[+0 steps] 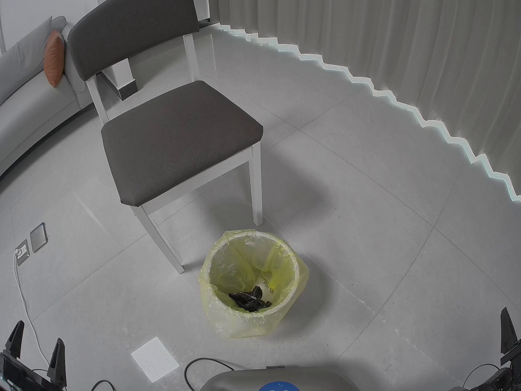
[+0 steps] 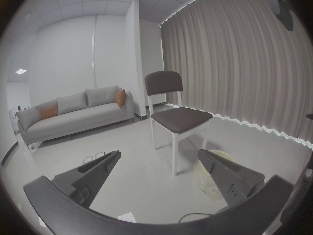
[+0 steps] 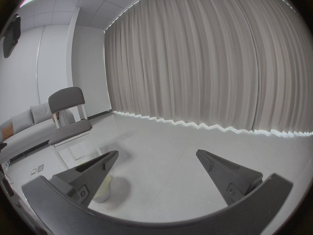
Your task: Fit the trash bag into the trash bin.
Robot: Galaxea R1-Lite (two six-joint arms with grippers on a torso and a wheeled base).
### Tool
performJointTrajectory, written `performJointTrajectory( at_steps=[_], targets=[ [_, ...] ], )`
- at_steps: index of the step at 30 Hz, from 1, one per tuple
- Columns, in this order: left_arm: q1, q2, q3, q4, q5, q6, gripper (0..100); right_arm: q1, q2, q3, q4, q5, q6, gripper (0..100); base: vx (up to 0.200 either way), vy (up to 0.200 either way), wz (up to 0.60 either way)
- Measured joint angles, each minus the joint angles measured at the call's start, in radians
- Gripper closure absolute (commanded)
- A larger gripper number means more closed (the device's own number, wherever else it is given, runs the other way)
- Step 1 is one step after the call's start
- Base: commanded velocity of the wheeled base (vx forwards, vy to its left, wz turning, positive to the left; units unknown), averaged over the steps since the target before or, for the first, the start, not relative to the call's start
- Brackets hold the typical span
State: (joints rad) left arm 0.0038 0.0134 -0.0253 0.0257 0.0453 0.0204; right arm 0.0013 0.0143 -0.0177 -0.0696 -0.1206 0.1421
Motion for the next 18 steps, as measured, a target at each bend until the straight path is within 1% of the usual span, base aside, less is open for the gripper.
performJointTrajectory(
  at_steps=[5, 10, 11, 16, 18],
  targets=[
    [0.000, 0.000, -0.004, 0.005, -0.019, 0.003, 0, 0.000, 0.000, 0.000, -0.001, 0.049, -0.037, 0, 0.000, 0.000, 0.00],
    [0.000, 0.001, -0.005, 0.005, -0.022, 0.002, 0, 0.000, 0.000, 0.000, 0.035, 0.078, -0.141, 0, 0.000, 0.000, 0.00],
    [0.001, 0.001, -0.005, 0.005, -0.022, 0.001, 0, 0.000, 0.000, 0.000, 0.038, 0.080, -0.149, 0, 0.000, 0.000, 0.00],
    [0.000, 0.001, -0.005, 0.005, -0.026, -0.001, 0, 0.000, 0.000, 0.000, 0.070, 0.111, -0.130, 0, 0.000, 0.000, 0.00],
    [0.000, 0.001, -0.006, 0.005, -0.045, -0.004, 0, 0.000, 0.000, 0.000, 0.070, 0.122, -0.137, 0, 0.000, 0.000, 0.00]
  ],
)
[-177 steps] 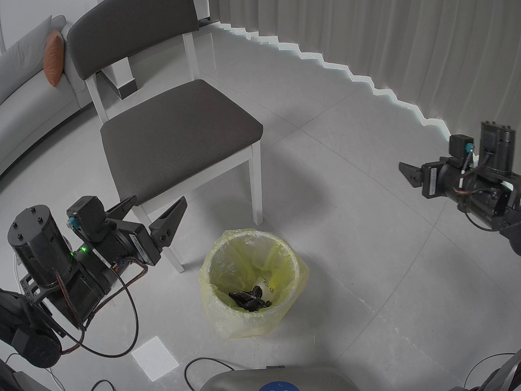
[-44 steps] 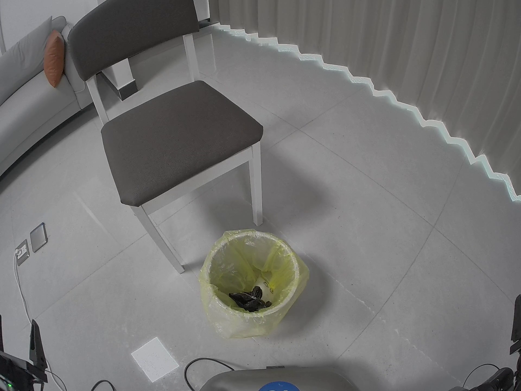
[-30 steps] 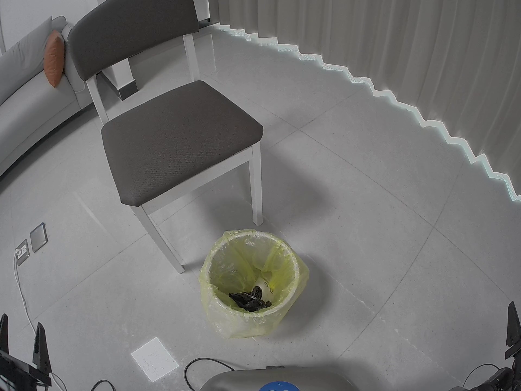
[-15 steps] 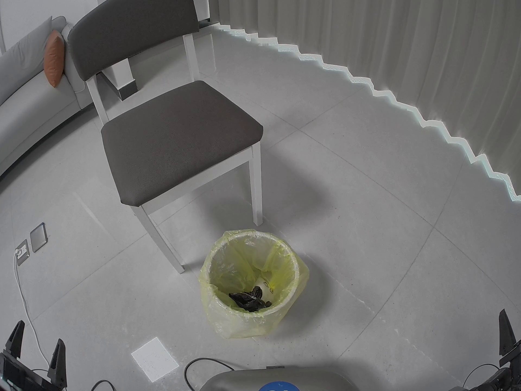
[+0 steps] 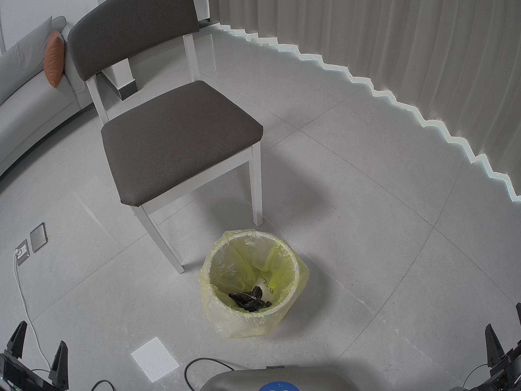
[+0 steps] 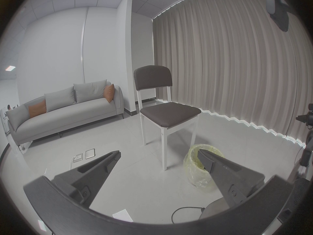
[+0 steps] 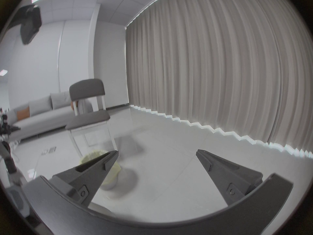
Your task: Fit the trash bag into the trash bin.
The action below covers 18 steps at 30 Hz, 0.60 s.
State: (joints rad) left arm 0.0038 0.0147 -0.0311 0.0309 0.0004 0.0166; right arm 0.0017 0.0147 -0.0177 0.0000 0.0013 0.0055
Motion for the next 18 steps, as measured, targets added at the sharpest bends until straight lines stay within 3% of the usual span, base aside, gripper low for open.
performJointTrajectory(
  at_steps=[6, 9, 11, 15, 18],
  targets=[
    [0.000, 0.000, -0.004, 0.005, -0.098, -0.010, 0, 0.002, 0.000, 0.000, 0.000, 0.020, -0.003, 0, 0.000, 0.000, 0.00],
    [0.000, 0.000, -0.005, 0.005, -0.081, -0.005, 0, 0.002, 0.000, 0.000, -0.001, 0.014, 0.016, 0, 0.000, 0.000, 0.00],
    [0.000, 0.000, -0.005, 0.005, -0.027, -0.002, 0, 0.001, 0.000, 0.000, -0.002, -0.002, 0.028, 0, 0.000, 0.000, 0.00],
    [0.000, 0.000, 0.000, -0.023, 0.180, 0.005, 0, 0.000, 0.000, 0.000, -0.006, -0.027, 0.043, 0, 0.000, 0.000, 0.00],
    [0.000, 0.001, 0.008, -0.059, 0.284, 0.011, 0, 0.000, 0.000, 0.000, -0.007, -0.041, 0.044, 0, 0.000, 0.000, 0.00]
  ],
)
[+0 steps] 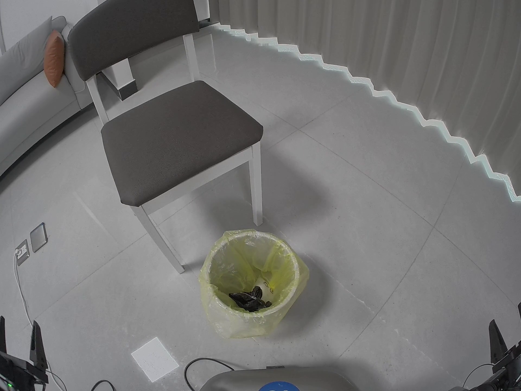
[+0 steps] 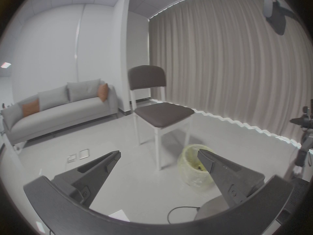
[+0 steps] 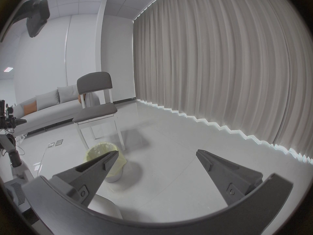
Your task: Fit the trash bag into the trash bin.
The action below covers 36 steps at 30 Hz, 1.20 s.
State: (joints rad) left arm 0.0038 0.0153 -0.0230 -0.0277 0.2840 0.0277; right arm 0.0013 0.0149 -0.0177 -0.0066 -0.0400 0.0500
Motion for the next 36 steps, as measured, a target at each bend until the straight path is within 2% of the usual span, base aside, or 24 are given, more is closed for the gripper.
performJointTrajectory(
  at_steps=[2, 4, 13, 15, 20, 25, 27, 33, 36],
  targets=[
    [0.000, 0.000, 0.004, -0.023, 0.035, -0.006, 0, -0.001, 0.000, 0.000, -0.001, -0.009, 0.004, 0, 0.000, 0.000, 0.00],
    [0.000, 0.000, 0.005, -0.017, 0.018, -0.016, 0, -0.001, 0.000, 0.000, -0.002, -0.010, 0.005, 0, 0.000, 0.000, 0.00],
    [-0.003, 0.000, 0.005, 0.046, -0.264, -0.037, 0, -0.001, 0.001, 0.000, -0.002, -0.012, 0.005, 0, 0.000, 0.000, 0.00],
    [-0.004, 0.000, 0.005, 0.050, -0.299, -0.029, 0, -0.001, 0.001, 0.000, -0.002, -0.011, 0.000, 0, 0.000, 0.000, 0.00],
    [-0.004, 0.000, 0.005, 0.033, -0.282, -0.053, 0, -0.001, 0.001, 0.000, 0.004, 0.004, -0.057, 0, 0.000, 0.000, 0.00],
    [-0.004, 0.001, 0.005, 0.024, -0.268, -0.071, 0, -0.001, 0.001, 0.000, 0.003, 0.113, -0.113, 0, 0.000, 0.000, 0.00],
    [-0.004, 0.001, 0.005, 0.024, -0.267, -0.066, 0, -0.001, 0.001, 0.000, 0.003, 0.127, -0.106, 0, 0.000, 0.000, 0.00],
    [-0.003, 0.001, 0.005, 0.023, -0.268, -0.045, 0, -0.001, 0.001, 0.000, 0.001, 0.025, -0.023, 0, 0.000, 0.000, 0.00],
    [-0.003, 0.001, 0.005, 0.023, -0.268, -0.034, 0, 0.000, 0.001, 0.000, 0.003, 0.030, -0.026, 0, 0.000, 0.000, 0.00]
  ],
)
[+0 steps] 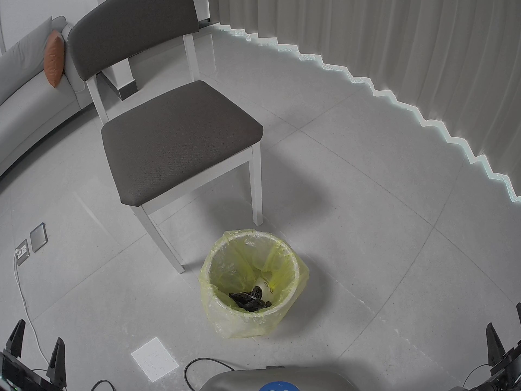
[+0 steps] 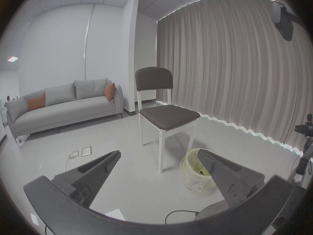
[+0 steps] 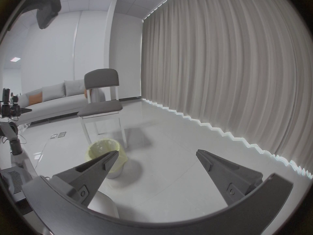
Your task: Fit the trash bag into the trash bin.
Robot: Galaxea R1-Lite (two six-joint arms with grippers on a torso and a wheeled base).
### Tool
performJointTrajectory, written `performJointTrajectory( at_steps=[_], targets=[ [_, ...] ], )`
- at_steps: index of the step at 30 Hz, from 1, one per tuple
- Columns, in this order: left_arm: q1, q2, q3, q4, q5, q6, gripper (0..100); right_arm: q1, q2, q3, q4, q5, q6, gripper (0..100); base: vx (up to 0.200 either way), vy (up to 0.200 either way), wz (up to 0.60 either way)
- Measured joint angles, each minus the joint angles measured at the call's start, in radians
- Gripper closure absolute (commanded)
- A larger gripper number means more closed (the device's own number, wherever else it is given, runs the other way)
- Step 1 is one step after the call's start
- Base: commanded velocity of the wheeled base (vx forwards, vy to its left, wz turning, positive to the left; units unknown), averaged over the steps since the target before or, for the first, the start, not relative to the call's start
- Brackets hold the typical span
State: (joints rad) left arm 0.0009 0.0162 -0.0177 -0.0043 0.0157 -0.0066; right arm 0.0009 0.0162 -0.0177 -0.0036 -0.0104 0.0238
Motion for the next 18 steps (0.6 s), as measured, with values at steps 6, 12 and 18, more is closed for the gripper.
performJointTrajectory(
  at_steps=[6, 12, 18],
  targets=[
    [0.000, 0.000, 0.000, 0.000, -0.002, 0.003, 0, 0.000, 0.000, 0.000, -0.003, -0.002, 0.019, 0, 0.000, 0.000, 0.00],
    [-0.001, 0.000, 0.000, 0.000, -0.003, 0.004, 0, -0.001, 0.000, 0.000, -0.003, -0.015, 0.025, 0, 0.000, 0.000, 0.00],
    [-0.001, 0.000, 0.000, 0.000, -0.003, 0.003, 0, -0.001, 0.000, 0.000, -0.004, -0.014, 0.025, 0, 0.000, 0.000, 0.00]
  ],
)
